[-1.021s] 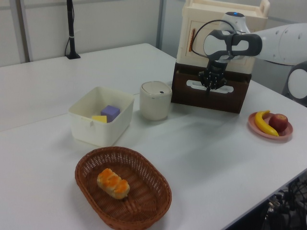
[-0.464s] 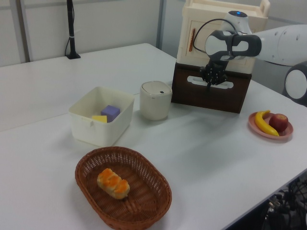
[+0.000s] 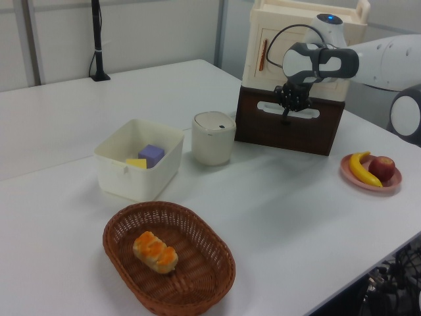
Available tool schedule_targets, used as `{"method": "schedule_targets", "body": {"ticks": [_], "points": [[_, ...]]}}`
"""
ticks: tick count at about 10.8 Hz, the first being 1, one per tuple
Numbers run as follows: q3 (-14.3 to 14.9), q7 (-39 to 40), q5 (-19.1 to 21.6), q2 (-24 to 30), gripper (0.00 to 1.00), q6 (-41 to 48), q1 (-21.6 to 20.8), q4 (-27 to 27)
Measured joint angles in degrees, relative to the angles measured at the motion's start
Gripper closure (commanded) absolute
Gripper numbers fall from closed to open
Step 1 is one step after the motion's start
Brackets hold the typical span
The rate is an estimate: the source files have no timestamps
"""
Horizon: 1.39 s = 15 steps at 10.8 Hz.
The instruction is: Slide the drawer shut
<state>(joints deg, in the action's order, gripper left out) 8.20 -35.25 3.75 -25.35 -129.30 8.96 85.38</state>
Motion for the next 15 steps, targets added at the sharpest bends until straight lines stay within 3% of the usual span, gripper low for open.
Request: {"method": "schedule_targets", "body": {"ticks": [8,10,12,15], "points": [[0.1,0.0,-0.5,-0.3,1.0,-1.4,0.0,-0.1],[-0.4,1.0,-4.7,-0.5,1.0,-1.4,-0.5,0.0],[-2.5,3.9,-7.3,-1.8,1.0,-1.3,-2.5,0.8],[-6.7,6.0,-7.6,-1.7,1.0,1.4,-7.2,0.4]]}}
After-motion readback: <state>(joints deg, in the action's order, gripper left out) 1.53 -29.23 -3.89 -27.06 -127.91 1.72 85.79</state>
